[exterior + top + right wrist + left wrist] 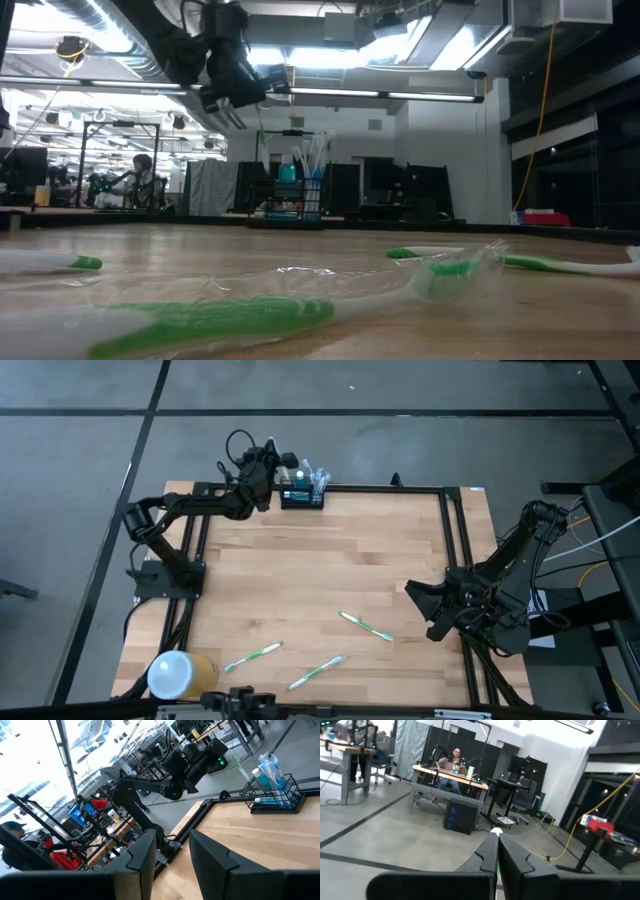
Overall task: Pick & Place toothbrushing station
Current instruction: Put the green toothbrush into the wire organizer
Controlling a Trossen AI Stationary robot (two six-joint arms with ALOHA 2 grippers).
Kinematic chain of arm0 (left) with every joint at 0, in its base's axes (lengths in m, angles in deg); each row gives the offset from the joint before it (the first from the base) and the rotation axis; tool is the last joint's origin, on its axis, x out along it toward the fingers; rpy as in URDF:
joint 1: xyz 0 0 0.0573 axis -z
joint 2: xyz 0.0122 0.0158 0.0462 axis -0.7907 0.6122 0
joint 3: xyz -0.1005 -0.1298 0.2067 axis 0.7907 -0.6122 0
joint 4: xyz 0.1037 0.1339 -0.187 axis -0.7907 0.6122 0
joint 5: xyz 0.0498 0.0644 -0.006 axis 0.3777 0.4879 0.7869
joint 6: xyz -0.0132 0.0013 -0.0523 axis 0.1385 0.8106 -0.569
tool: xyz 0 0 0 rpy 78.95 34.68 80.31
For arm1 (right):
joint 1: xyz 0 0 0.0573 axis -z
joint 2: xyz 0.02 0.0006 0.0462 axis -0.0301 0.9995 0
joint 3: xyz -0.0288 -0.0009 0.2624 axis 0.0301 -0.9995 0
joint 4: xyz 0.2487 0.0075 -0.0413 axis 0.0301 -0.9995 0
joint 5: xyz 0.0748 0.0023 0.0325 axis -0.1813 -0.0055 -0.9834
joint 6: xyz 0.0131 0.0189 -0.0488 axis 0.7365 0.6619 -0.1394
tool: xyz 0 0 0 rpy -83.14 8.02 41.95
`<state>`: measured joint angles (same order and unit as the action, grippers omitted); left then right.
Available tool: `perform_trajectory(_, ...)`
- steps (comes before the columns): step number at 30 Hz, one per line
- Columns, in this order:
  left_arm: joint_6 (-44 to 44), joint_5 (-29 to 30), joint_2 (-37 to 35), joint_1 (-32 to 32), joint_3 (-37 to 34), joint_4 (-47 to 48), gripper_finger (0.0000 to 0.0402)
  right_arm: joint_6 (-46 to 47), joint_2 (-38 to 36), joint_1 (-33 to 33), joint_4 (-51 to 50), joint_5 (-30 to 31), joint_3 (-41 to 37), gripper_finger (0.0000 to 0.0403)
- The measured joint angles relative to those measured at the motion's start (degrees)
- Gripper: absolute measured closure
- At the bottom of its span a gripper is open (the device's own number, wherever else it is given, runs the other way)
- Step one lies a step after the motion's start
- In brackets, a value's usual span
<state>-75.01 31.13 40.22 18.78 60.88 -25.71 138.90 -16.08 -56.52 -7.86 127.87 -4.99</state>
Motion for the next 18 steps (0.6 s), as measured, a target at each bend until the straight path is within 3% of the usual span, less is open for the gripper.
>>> perform_trajectory(18,-1.9,-0.9,4.0,0.1,0.0,2.7,0.0400,0.9,0.0,0.0,-0.1,1.0,0.0,0.0283)
